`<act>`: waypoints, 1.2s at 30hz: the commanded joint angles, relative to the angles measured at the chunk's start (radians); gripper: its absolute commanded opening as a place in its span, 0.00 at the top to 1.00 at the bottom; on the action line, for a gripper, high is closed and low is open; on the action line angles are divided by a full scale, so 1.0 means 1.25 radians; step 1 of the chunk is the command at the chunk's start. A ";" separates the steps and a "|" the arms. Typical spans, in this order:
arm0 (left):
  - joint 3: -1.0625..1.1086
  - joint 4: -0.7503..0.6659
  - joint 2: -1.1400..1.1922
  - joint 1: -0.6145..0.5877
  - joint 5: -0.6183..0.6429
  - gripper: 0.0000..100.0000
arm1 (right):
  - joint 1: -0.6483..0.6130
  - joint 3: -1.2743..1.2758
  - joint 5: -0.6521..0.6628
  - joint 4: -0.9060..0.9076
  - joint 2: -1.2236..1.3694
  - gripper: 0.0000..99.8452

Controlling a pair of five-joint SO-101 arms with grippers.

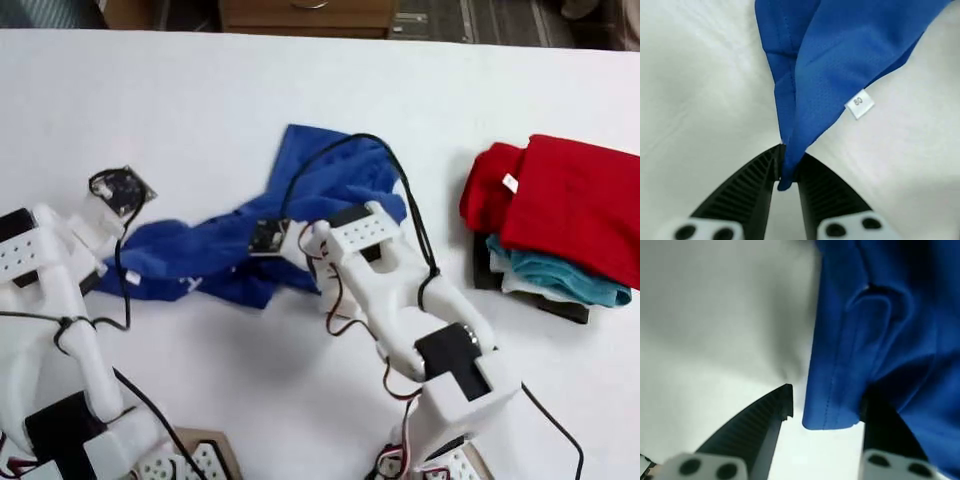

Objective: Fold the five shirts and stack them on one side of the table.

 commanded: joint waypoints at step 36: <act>-0.006 -0.036 -0.049 0.017 -0.001 0.98 | 0.057 -0.308 0.004 0.172 0.030 0.98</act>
